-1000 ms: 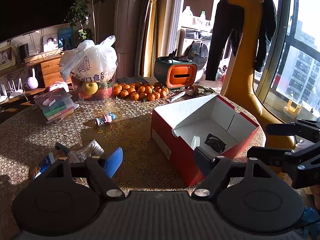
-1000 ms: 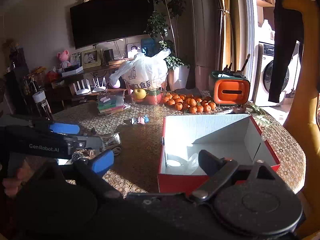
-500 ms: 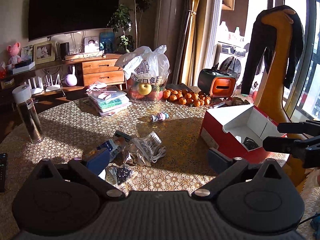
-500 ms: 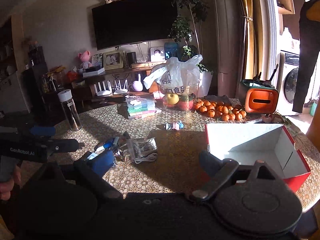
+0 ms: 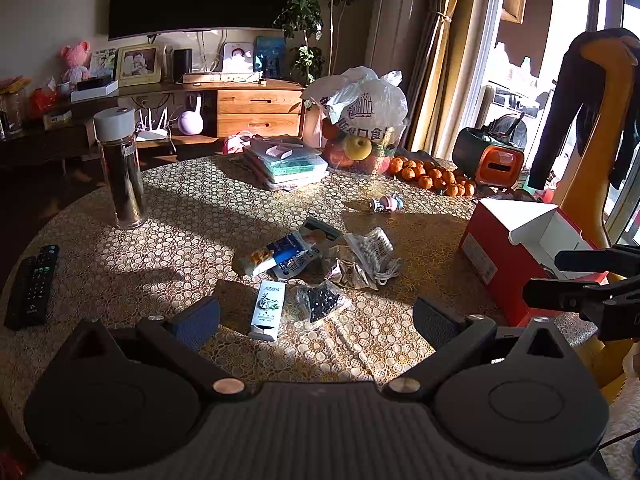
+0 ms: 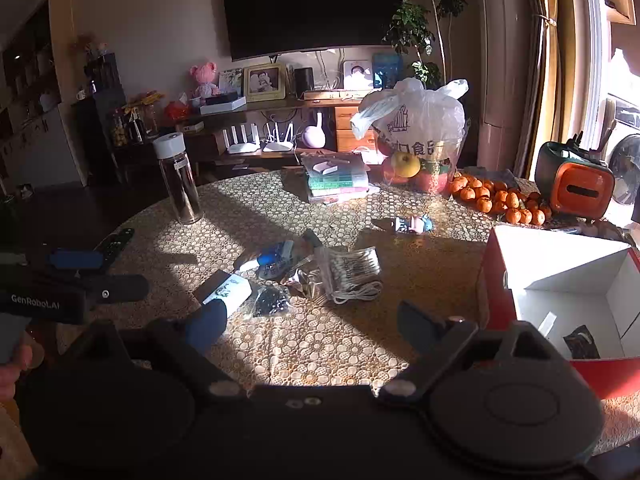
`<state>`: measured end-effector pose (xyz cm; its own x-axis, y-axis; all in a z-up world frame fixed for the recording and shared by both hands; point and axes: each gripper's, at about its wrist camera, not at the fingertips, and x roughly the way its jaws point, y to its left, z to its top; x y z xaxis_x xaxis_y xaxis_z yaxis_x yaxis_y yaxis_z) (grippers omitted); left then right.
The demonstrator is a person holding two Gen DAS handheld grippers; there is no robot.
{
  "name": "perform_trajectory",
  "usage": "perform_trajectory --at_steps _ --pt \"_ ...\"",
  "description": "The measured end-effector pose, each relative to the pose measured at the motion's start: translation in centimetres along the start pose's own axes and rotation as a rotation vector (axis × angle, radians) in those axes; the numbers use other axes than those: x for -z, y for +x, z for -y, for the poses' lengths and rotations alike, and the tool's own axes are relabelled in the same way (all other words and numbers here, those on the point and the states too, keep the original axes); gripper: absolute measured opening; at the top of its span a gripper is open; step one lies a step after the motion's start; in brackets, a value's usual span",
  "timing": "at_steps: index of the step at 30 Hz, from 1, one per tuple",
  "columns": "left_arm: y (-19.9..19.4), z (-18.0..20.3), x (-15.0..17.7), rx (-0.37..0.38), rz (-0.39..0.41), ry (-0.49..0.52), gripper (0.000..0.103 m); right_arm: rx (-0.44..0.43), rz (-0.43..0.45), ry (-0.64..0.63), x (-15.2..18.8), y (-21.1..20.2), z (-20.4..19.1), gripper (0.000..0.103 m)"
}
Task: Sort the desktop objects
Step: 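Withdraw both tools from the box back over the table items, then grasp the white-and-green carton with the left tool while the right tool grasps the white cable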
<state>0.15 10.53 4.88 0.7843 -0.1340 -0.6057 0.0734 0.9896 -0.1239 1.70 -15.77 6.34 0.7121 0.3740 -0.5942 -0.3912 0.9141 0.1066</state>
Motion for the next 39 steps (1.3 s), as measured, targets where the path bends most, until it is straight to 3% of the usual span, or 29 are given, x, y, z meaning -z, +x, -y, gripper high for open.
perform_trajectory --at_steps 10,22,39 --pt "2.0 -2.8 0.7 -0.019 -0.053 -0.023 0.103 -0.029 -0.070 -0.015 -0.1 3.2 -1.6 0.092" --pt "6.0 -3.3 1.1 -0.019 -0.114 -0.012 0.103 -0.024 -0.143 0.006 0.5 6.9 -0.2 0.092" --pt "13.7 -3.6 1.7 -0.007 -0.179 0.017 0.103 0.008 -0.239 -0.016 -0.4 15.7 2.1 0.091"
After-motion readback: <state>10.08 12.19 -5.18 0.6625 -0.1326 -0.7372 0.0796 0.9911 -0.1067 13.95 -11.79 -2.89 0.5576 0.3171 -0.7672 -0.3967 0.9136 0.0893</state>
